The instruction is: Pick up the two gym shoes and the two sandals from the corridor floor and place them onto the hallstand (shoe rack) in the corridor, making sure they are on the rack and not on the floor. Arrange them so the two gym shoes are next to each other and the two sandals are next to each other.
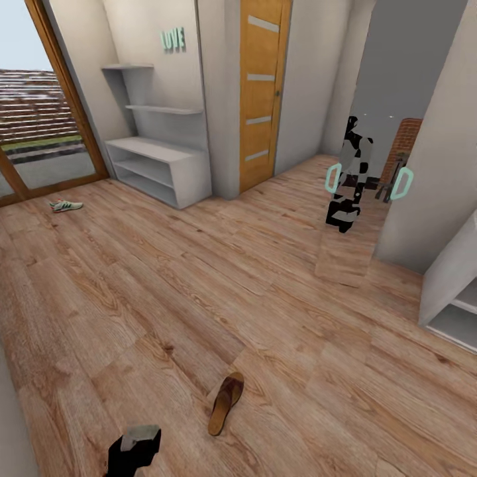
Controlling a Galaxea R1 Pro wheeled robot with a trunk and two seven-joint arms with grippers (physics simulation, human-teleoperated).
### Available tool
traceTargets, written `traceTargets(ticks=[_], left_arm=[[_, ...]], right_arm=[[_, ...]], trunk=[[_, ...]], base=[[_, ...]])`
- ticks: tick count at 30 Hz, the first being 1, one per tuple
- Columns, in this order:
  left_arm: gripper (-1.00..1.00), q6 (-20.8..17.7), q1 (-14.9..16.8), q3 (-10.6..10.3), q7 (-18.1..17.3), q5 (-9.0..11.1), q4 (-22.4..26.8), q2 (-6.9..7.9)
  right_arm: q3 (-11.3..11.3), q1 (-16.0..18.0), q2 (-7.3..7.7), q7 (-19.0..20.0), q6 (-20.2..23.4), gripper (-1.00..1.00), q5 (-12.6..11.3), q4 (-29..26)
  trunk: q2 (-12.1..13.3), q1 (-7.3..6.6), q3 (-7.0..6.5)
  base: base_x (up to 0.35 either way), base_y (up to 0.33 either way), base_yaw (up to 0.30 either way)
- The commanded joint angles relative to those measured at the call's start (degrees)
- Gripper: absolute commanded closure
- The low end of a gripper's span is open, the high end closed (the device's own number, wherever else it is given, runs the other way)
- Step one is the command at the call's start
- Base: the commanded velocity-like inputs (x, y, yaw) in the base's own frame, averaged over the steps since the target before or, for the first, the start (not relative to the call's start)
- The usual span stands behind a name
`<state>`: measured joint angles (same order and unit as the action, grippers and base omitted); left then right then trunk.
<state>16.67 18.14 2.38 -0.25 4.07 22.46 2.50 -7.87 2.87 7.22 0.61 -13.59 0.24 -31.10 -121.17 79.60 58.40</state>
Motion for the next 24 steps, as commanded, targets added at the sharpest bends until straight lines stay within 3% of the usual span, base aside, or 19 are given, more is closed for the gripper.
traceTargets(ticks=[1, 2, 3, 7, 14, 17, 24], left_arm=[[-1.00, -0.22, 1.28, -0.06, -0.02, 0.43, -0.02, -0.04], [-1.00, -0.70, 2.35, -0.07, -0.02, 0.43, 0.01, -0.07], [-1.00, -3.77, 5.88, -0.08, -0.15, 0.42, 0.06, -0.20], [-1.00, -8.60, 8.68, -0.11, -0.38, 0.41, 0.58, -0.52], [-1.00, -10.48, 9.81, -0.22, -0.52, 0.39, 1.02, -0.88], [-1.00, -10.51, 10.02, -0.39, -0.53, 0.37, 1.01, -0.88], [-1.00, -10.19, 10.07, -1.30, -0.54, -0.08, 1.14, -0.91]], right_arm=[[0.02, 0.03, -0.01, 0.09, -0.19, -1.00, 0.03, 0.03], [0.18, 0.03, -0.01, 0.11, -0.19, -1.00, 0.03, 0.02], [1.28, 0.03, -0.03, 0.08, -0.19, -1.00, 0.01, -0.25], [2.49, 0.25, -0.02, -0.20, -0.12, -1.00, -0.10, -2.49], [2.92, 3.53, -0.01, -0.30, 0.75, -1.00, -0.20, -10.77], [3.07, 6.63, -0.01, -0.05, 2.31, -1.00, -0.29, -14.46], [4.31, 7.71, -0.04, -0.05, 3.05, -1.00, -0.04, -16.20]], trunk=[[-0.01, -0.01, 0.05], [-0.01, -0.01, 0.05], [-0.01, -0.01, 0.05], [-0.01, -0.01, 0.05], [-0.01, -0.01, 0.05], [-0.01, -0.01, 0.05], [-0.01, -0.01, 0.05]], base=[[0.000, 0.000, 0.000], [0.000, 0.000, 0.000], [0.000, 0.000, 0.000], [0.000, 0.000, 0.000], [0.000, 0.000, 0.000], [0.000, 0.000, 0.000], [0.000, 0.000, 0.000]])
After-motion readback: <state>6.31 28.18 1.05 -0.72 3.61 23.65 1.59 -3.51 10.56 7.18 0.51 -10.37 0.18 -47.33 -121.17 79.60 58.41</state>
